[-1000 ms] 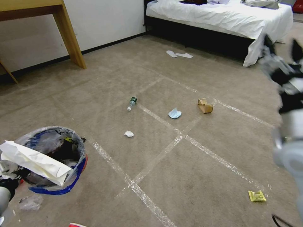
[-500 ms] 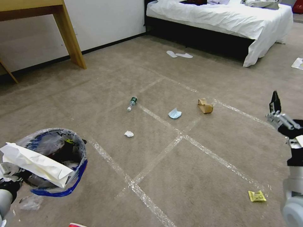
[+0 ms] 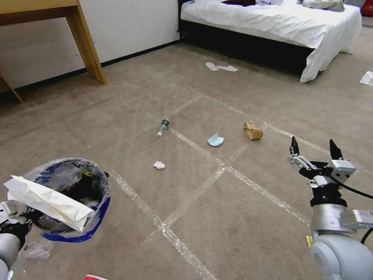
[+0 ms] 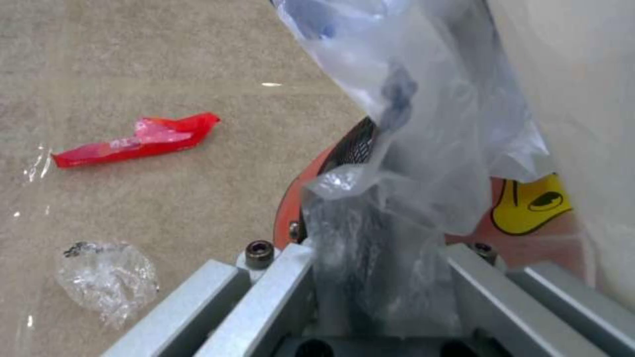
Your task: Pick up the trash bin and place the garbage on the floor into it.
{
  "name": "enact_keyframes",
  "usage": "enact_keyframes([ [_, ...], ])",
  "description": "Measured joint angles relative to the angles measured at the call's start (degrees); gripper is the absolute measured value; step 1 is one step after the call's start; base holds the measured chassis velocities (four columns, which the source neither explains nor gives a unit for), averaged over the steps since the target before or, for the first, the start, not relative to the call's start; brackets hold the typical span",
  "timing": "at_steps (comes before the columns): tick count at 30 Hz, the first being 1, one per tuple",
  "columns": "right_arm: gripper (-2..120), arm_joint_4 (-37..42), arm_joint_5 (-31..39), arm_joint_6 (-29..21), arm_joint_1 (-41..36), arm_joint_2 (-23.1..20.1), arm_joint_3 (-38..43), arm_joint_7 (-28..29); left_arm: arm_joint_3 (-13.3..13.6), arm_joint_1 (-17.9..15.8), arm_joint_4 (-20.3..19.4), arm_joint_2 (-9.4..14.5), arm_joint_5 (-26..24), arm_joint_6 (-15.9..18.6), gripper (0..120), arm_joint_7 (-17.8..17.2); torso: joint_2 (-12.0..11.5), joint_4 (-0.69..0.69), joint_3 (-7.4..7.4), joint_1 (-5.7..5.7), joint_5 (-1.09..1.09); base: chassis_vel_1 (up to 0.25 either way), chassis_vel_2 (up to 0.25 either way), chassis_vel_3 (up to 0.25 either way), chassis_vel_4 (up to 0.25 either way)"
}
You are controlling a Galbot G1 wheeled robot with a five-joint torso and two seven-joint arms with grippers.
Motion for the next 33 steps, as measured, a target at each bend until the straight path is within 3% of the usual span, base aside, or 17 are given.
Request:
enact_keyframes([
  [25,100,-4.21,1.1,1.78,1.65,-1.71,1.62,0.61,-0.74,0.3,-0.29,-0.8,1.23,-0.34,0,0.04,0.0,-0.01,0.0,0.0,0.01,0.0,0.0,0.0,0.0],
  [31,100,-4.67,5.75,-2.86,2.61,-2.56,3.74,5.7,-0.75,0.45,0.12,-1.08,1.65,-0.53,0,0.12,0.0,0.0,0.0,0.0,0.0,0.0,0.0,0.0,0.0],
  [33,100,-4.53,11.35,-10.06,2.55,-3.35,6.25,13.86,-0.52,0.21,0.47,-1.19,1.73,-0.56,0,0.21,0.0,0.0,0.0,0.0,0.01,0.0,0.0,0.0,0.0],
])
